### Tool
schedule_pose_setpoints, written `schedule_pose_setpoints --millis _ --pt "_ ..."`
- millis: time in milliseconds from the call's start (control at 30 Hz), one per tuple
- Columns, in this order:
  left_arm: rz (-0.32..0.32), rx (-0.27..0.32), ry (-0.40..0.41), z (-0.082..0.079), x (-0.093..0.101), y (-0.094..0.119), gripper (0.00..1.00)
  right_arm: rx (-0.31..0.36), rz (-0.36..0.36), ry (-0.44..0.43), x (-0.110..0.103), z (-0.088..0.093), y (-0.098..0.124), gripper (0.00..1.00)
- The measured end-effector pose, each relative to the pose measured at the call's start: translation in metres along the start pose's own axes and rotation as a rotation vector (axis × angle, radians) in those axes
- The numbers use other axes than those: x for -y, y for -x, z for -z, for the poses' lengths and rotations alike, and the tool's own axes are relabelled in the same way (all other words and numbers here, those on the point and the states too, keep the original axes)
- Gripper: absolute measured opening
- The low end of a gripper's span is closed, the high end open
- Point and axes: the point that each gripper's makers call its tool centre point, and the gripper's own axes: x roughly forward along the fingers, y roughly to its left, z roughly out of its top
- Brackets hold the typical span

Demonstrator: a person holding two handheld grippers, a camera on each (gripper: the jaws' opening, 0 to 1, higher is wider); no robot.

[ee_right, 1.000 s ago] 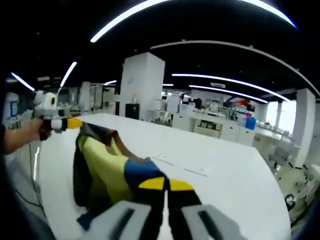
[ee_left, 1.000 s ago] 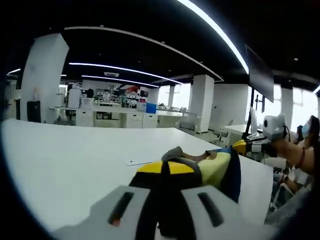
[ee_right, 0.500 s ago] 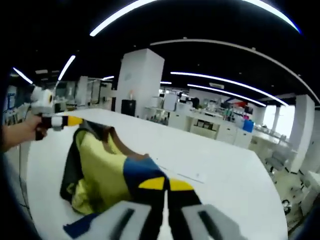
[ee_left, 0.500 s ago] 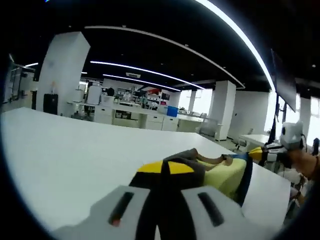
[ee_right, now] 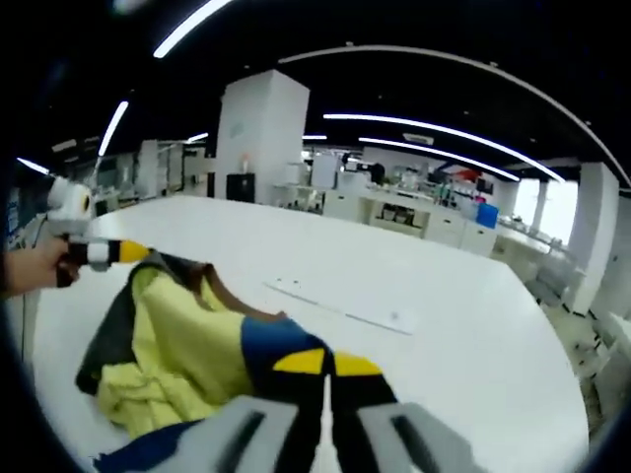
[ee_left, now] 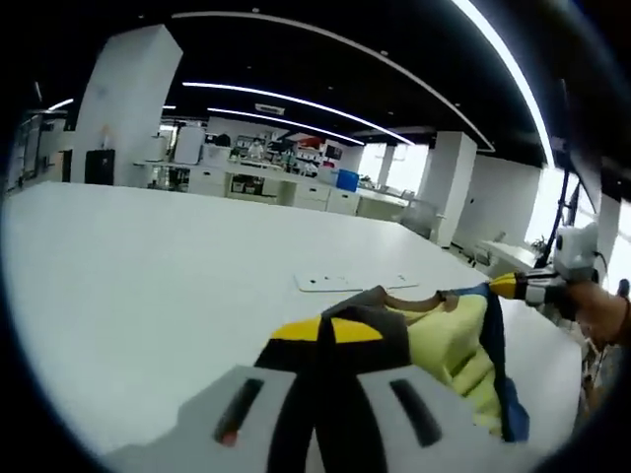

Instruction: Fold the garment on the visible template until the final outline fits inside the template.

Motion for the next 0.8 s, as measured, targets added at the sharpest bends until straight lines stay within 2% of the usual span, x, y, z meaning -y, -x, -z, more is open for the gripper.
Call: schedule_pose_setpoints --millis 67,133,167,333,433,533,700,800 --pt "0.002 -0.02 0.015 0.008 -0.002 -0.005 0.0 -0.05 -0.003 0.024 0.002 0.01 -0.013 0.0" --pt "0.015 -0.026 0.076 0.013 -0.004 -0.013 0.0 -0.057 -0.008 0.028 0.0 0.012 -0.019 0.0" --pt "0.011 -0.031 0.067 0.015 -0.006 -0.016 0.0 -0.059 -0.013 0.03 -0.005 0.015 -0.019 0.0" --pt "-0.04 -0.14 -0.072 0.046 -0.014 -0.025 0.0 -0.115 -0.029 0.029 -0.008 0.032 -0.038 0.0" --pt "-0.059 -0.156 -0.06 0.056 -0.023 -0.031 0.0 -0.147 -0.018 0.01 -0.007 0.046 -0.052 0.0" --pt "-0.075 -0.156 -0.056 0.058 -0.027 -0.032 0.0 -0.168 -0.013 0.015 -0.01 0.055 -0.052 0.0" --pt "-0.076 -0.172 -0.045 0.065 -0.032 -0.035 0.0 -0.223 -0.031 -0.028 -0.011 0.076 -0.057 0.0" --pt "-0.088 -0.196 -0.025 0.073 -0.038 -0.035 0.0 -0.229 -0.039 -0.029 -0.014 0.078 -0.055 0.0"
